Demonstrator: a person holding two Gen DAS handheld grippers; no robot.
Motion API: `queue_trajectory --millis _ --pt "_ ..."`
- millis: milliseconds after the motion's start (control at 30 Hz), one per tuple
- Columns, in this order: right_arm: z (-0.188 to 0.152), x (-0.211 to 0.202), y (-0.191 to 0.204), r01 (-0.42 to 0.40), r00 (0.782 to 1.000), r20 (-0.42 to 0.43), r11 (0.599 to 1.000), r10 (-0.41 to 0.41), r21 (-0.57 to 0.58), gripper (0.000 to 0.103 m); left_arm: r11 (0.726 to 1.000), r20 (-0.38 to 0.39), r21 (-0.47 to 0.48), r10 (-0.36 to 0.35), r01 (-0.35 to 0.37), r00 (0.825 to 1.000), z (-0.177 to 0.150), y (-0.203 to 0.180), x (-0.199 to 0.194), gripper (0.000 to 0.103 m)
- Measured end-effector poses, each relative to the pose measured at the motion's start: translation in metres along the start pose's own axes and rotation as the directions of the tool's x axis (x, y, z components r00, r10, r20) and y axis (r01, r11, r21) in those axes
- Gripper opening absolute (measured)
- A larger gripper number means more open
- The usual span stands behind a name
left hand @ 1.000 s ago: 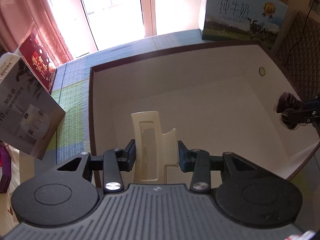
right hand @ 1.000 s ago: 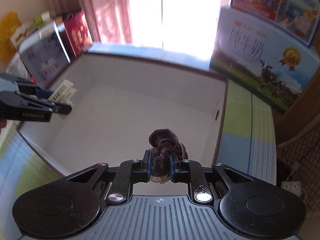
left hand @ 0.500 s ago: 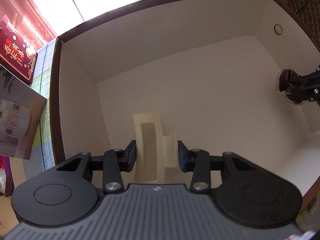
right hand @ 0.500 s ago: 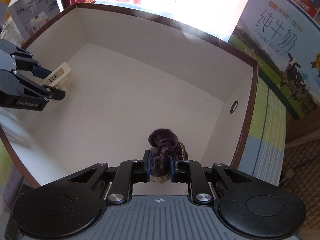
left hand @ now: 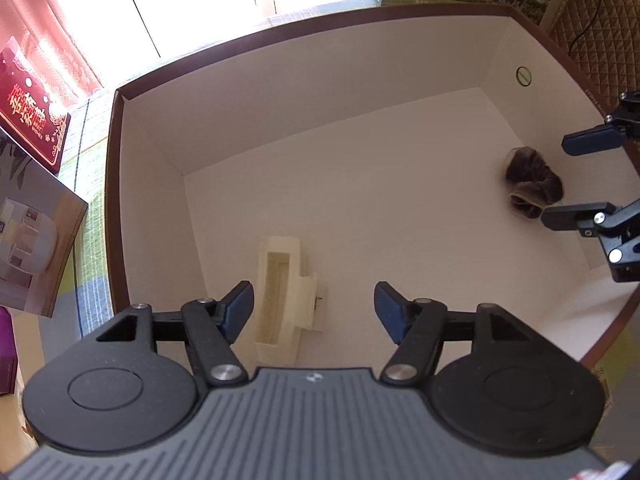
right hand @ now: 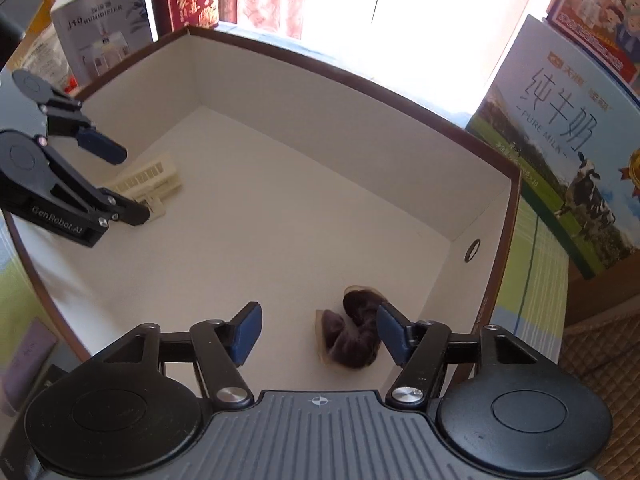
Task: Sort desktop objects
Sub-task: 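Open both tools to drop the clip and scrunchie into the box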
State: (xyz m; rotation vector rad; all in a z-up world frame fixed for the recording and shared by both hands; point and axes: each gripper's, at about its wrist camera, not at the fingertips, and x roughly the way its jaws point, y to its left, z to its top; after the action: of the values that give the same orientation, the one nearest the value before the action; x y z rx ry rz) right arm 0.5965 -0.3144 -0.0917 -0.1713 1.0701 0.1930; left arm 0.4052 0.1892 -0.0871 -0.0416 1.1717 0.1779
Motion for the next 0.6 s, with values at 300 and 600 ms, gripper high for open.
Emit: queue_trajectory --millis 300,600 --pt "-0.005 -0.04 0.012 -0.028 0.996 0.089 0.994 0.018 0.107 0.071 0.999 0.066 -0.027 0.031 -0.029 0.997 -0.003 -0.007 -0.035 0.076" --pt "-0.022 -0.078 0.023 -0.047 0.986 0.167 0.979 0.013 0.199 0.085 0.995 0.123 -0.073 0.076 -0.067 0.989 -0.012 -0.013 -0.075 0.076"
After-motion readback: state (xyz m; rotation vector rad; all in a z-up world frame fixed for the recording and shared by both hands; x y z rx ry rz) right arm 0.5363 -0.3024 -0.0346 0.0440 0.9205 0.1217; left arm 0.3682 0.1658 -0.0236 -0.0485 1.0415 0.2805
